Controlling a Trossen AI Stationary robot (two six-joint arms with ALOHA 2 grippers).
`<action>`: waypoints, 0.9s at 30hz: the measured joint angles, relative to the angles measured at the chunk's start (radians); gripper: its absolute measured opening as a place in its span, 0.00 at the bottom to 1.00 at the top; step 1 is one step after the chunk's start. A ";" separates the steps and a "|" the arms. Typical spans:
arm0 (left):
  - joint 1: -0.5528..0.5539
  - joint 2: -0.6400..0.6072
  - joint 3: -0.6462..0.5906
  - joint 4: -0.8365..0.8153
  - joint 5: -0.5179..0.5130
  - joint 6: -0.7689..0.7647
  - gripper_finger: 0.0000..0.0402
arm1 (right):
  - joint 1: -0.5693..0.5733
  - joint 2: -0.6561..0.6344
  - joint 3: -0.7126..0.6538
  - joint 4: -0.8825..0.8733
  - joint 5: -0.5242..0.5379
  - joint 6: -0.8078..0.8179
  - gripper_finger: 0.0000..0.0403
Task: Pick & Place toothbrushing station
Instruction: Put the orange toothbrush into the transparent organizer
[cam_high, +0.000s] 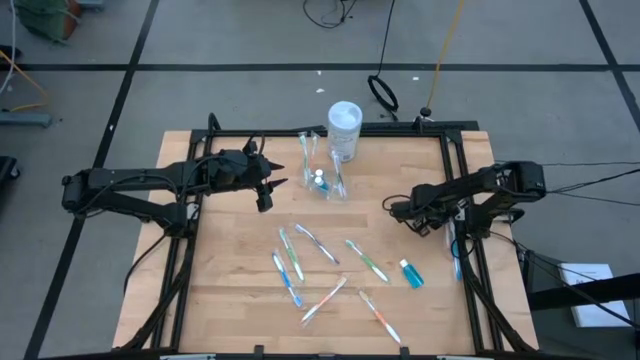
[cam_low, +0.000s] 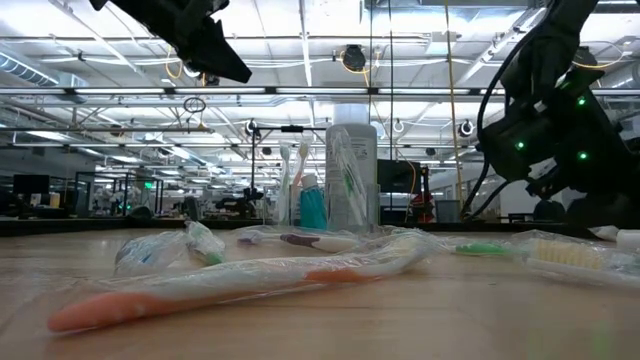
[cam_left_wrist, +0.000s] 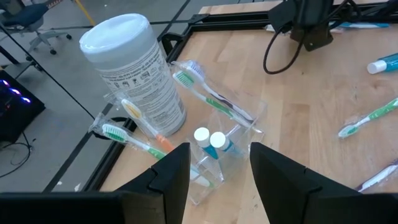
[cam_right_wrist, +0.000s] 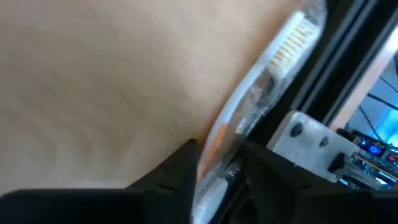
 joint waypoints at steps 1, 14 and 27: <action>0.000 0.000 0.000 0.000 0.000 0.002 0.43 | 0.000 0.000 0.000 0.005 -0.012 -0.014 0.28; 0.000 0.000 0.000 -0.001 0.000 0.010 0.43 | 0.026 0.000 0.029 0.070 -0.009 -0.115 0.04; 0.000 0.000 0.000 0.001 0.000 0.007 0.43 | 0.103 -0.055 0.247 0.162 0.081 -0.227 0.00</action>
